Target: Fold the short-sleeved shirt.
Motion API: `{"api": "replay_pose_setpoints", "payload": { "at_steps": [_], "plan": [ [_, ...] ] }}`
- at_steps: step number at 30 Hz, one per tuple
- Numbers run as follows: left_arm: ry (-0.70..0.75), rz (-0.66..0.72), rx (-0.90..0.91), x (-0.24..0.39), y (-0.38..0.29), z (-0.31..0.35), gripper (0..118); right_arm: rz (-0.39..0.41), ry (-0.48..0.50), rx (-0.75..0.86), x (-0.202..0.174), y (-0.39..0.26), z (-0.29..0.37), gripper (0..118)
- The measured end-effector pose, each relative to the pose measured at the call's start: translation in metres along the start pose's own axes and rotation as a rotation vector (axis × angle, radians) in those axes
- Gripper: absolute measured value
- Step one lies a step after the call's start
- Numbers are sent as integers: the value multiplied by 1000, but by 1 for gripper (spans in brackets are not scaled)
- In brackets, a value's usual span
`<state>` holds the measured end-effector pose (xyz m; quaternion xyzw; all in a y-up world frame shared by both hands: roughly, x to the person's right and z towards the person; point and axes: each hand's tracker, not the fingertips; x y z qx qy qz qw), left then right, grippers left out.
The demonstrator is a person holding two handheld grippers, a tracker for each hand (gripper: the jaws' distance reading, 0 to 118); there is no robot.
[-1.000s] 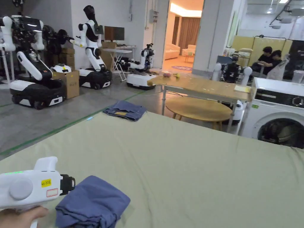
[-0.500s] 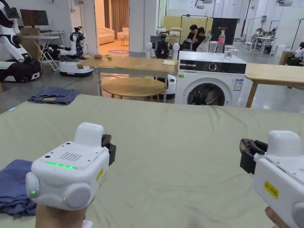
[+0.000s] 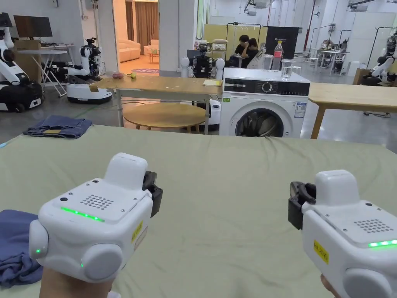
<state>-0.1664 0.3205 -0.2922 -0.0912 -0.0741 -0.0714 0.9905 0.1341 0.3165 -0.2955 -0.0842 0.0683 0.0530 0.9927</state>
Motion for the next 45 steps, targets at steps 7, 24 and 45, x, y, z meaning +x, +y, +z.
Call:
{"api": "replay_pose_setpoints", "payload": {
  "at_steps": [7, 24, 45],
  "plan": [
    [-13, 28, 27, -3, 2, 4, 11, -50, 12, -6, 9, -3, 5, 13],
    [4, 44, 68, -3, 4, 8, 118, -83, -59, 24, 1, 7, 4, 110],
    [-6, 101, 65, -3, 6, 8, 118, -114, -22, 23, 0, 11, 7, 110]
  ]
}}
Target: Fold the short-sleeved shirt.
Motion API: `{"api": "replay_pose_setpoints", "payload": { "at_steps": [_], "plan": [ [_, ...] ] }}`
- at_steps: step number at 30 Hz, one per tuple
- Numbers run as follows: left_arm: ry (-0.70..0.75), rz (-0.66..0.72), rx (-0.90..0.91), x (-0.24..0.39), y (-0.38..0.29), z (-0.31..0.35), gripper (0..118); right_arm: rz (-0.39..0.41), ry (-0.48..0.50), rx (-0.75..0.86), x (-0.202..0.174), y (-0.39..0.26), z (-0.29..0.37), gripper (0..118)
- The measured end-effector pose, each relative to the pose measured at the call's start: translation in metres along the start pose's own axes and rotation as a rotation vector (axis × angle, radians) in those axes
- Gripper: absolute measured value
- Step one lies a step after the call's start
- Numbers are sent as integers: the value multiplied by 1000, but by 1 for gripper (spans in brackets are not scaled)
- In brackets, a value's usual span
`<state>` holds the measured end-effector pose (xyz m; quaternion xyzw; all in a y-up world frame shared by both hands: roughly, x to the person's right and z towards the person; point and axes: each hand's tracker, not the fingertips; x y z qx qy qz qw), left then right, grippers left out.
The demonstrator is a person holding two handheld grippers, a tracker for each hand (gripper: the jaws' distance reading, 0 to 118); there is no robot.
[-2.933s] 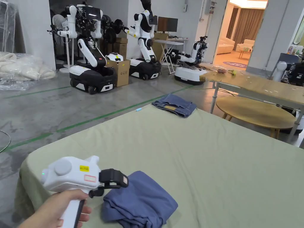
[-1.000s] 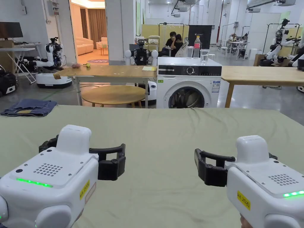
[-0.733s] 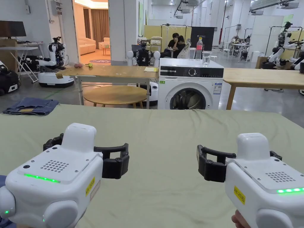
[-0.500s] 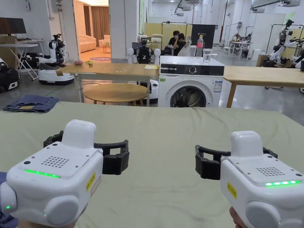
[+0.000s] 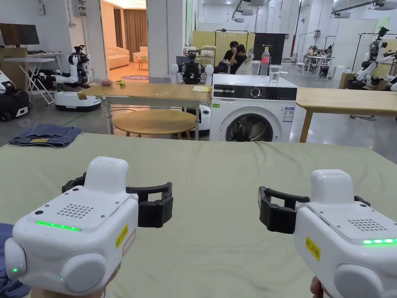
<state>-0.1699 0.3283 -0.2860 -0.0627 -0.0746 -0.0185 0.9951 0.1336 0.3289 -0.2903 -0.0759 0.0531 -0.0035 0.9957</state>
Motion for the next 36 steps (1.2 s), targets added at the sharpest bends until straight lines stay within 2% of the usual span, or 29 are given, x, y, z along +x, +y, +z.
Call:
{"api": "replay_pose_setpoints", "payload": {
  "at_steps": [12, 18, 25, 36],
  "plan": [
    [6, 1, -4, 0, -2, -2, 118, -25, -20, 26, -4, 4, 5, 110],
    [9, 4, 1, -1, -1, -2, 118, -4, -61, 12, -14, 4, 5, 110],
    [8, 12, 4, -3, 1, 0, 118, -48, -41, -13, -13, 8, 5, 110],
    [4, 11, 0, -2, 1, 0, 118, -36, -61, -33, -19, 10, 7, 110]
  ]
}}
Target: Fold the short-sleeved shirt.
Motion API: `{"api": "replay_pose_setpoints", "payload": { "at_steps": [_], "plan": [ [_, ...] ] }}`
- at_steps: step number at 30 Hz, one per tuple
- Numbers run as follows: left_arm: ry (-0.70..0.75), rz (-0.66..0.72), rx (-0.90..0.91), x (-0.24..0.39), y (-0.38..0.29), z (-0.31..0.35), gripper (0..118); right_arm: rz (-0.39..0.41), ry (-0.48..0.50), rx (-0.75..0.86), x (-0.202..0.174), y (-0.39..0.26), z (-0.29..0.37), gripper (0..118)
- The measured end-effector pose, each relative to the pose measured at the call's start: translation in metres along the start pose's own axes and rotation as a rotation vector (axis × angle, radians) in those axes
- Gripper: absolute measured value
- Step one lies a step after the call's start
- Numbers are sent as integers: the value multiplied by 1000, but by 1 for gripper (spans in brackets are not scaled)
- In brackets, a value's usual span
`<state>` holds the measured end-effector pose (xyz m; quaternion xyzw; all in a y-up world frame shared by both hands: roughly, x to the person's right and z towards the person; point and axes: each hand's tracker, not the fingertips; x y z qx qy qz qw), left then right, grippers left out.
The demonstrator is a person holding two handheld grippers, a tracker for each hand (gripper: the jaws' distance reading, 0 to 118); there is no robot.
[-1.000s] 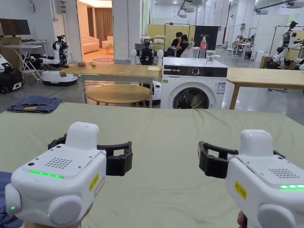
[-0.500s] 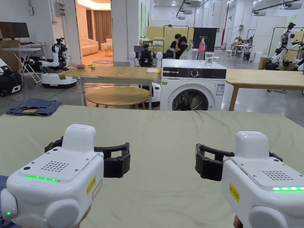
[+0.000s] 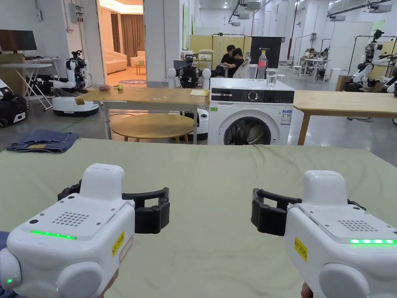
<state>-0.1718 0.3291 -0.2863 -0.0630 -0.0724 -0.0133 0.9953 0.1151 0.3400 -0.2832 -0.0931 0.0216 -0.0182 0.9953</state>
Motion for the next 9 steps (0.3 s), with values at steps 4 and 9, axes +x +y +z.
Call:
{"api": "replay_pose_setpoints", "payload": {
  "at_steps": [4, 9],
  "plan": [
    [4, 1, 0, 0, 0, 0, 118, 3, 13, 8, 0, -1, 1, 110],
    [5, 6, -1, -1, 0, 0, 118, 23, -2, 30, -3, -3, 1, 110]
  ]
}}
